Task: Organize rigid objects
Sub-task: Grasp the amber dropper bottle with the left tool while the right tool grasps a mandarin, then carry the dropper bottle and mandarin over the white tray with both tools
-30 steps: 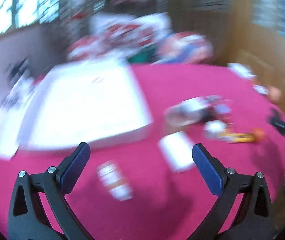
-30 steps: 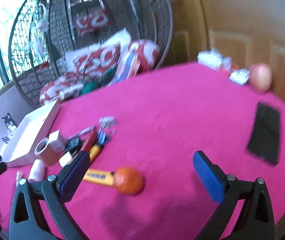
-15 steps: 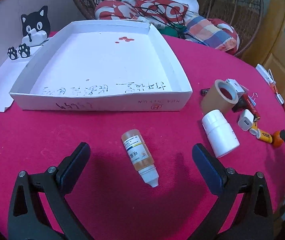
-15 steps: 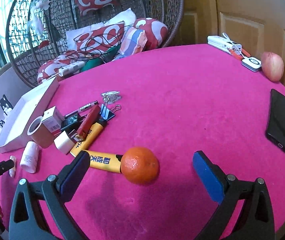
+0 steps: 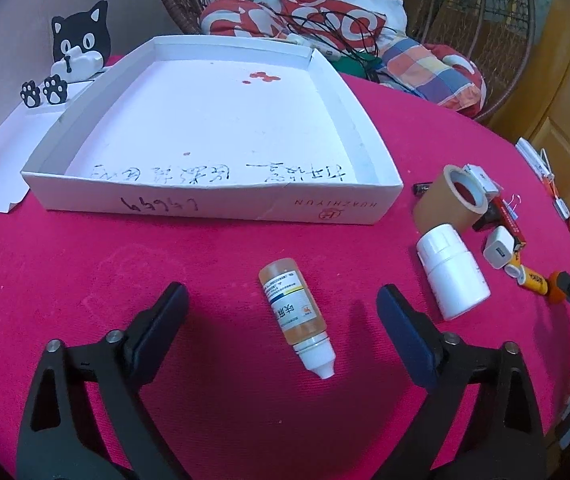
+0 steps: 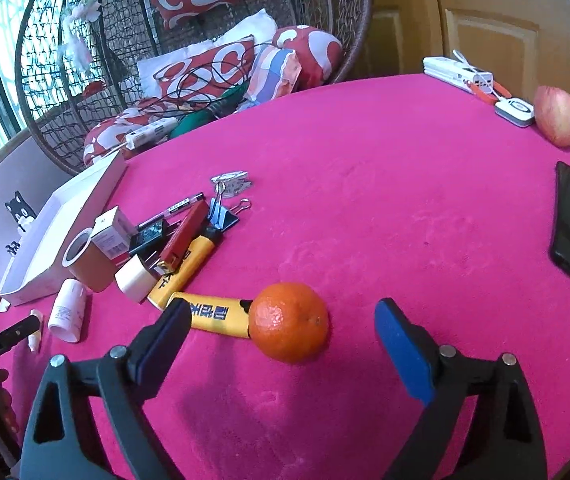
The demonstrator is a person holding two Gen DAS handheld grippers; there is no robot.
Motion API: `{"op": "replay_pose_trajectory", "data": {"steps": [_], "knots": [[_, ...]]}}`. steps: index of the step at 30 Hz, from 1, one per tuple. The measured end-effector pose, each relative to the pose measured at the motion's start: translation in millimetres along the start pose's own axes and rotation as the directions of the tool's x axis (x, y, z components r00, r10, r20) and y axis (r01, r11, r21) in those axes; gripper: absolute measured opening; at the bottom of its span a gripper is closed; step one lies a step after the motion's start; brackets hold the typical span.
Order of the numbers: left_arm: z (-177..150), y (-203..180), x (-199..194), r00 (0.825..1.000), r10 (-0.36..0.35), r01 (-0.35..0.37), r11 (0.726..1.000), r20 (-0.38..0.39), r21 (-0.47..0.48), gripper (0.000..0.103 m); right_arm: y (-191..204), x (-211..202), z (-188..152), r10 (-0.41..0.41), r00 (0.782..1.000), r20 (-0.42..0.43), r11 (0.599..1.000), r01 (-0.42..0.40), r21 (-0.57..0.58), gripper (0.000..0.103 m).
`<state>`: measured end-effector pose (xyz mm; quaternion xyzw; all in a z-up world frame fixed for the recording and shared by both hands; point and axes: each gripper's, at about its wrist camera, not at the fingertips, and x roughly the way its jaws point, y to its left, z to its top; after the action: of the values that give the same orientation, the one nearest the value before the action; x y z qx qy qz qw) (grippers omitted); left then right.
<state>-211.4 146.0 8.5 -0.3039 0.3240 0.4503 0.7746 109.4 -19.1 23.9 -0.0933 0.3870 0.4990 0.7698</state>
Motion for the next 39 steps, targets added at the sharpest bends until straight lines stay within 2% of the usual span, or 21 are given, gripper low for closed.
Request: {"op": "replay_pose_trajectory", "data": {"steps": [3, 4, 7, 12, 17, 26, 30, 34, 39], "knots": [[1, -2, 1, 1.000, 0.009, -0.010, 1.000, 0.008, 0.019, 0.081, -1, 5, -2, 0.025, 0.999, -0.020, 1.000, -0.025, 0.010, 0.074], [1, -3, 0, 1.000, 0.014, -0.014, 1.000, 0.013, 0.027, 0.075, -1, 7, -3, 0.038, 0.999, -0.028, 0.999, -0.037, 0.017, 0.067], [-1, -5, -1, 1.000, 0.025, -0.026, 0.998, 0.020, 0.051, 0.060, -1, 5, -5, 0.035, 0.999, -0.022, 0.999, -0.035, 0.006, 0.056], [-5, -14, -1, 0.999, 0.036, -0.038, 0.993, 0.024, 0.112, 0.047, -1, 6, -3, 0.028, 0.999, -0.024, 1.000, -0.028, -0.001, 0.049], [-6, -11, -1, 0.999, 0.027, -0.030, 0.993, 0.030, 0.113, 0.020, -9, 6, -4, 0.044, 0.999, -0.020, 0.999, -0.044, 0.025, 0.040], [-4, -4, -9, 0.999, -0.010, 0.006, 0.997, 0.051, 0.082, 0.020, -13, -11, 0, 0.045, 0.998, 0.045, 0.997, -0.048, 0.053, 0.039], [-1, -5, -17, 0.996, 0.007, -0.015, 0.995, 0.084, 0.099, 0.020, -2, -21, 9, 0.125, 0.991, 0.053, 0.991, -0.127, 0.050, 0.039], [6, -8, -27, 0.991, 0.033, -0.048, 0.992, 0.128, 0.117, 0.020, 27, -32, 19, 0.172, 0.982, 0.078, 0.985, -0.170, -0.029, 0.039], [20, 0, -42, 0.980, 0.064, -0.086, 0.990, 0.187, 0.114, 0.020, 67, -39, 36, 0.272, 0.959, 0.085, 0.959, -0.263, -0.103, 0.039]]}}
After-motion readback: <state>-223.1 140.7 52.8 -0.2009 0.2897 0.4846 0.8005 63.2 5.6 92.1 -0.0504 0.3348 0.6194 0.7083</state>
